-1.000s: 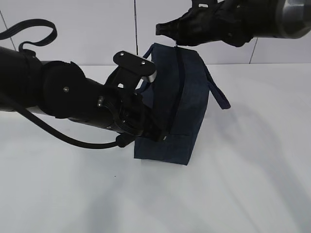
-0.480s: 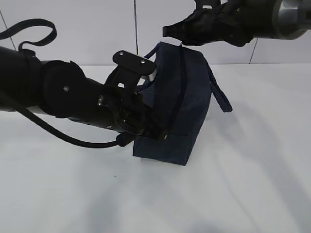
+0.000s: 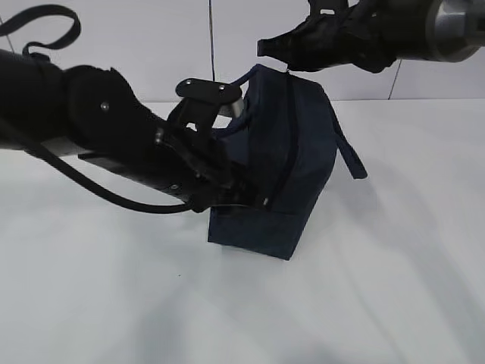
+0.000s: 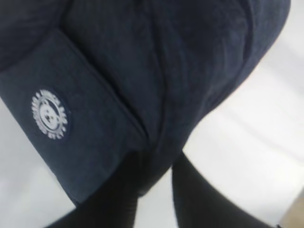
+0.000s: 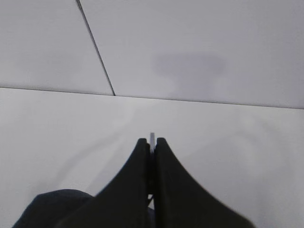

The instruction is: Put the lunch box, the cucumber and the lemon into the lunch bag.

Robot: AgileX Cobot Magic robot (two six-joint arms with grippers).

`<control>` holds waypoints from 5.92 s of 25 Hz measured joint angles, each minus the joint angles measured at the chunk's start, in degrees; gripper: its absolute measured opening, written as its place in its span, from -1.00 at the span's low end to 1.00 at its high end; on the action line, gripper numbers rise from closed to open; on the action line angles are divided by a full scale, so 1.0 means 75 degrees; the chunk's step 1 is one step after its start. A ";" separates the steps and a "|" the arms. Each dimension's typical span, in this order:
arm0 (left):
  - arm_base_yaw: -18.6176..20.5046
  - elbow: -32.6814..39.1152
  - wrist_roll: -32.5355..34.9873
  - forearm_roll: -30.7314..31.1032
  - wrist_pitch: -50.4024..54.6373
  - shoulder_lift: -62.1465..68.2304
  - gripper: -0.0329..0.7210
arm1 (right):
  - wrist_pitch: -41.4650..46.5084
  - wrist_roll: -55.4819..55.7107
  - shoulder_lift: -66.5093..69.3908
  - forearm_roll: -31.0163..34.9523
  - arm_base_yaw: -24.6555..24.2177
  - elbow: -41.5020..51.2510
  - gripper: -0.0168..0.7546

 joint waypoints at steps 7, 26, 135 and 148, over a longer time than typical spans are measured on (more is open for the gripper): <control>0.0447 -0.0944 -0.0013 -0.0226 0.2045 -0.0098 0.24 | 0.0000 0.0000 0.0000 -0.0013 0.0000 -0.0013 -0.94; 0.1188 -0.3145 -0.0301 -0.0198 0.3477 -0.0089 0.20 | 0.0000 0.0000 0.0000 -0.0985 -0.0016 -0.0013 -0.94; 0.1619 -0.6921 -0.0949 0.1200 0.5834 0.2568 0.08 | 0.0131 0.1092 0.0527 0.0020 -0.0533 -0.0013 -0.94; 0.1635 -0.8835 -0.0838 0.0913 0.6141 0.4264 -0.07 | 0.0091 0.1092 0.0527 0.0065 -0.0533 -0.0013 -0.94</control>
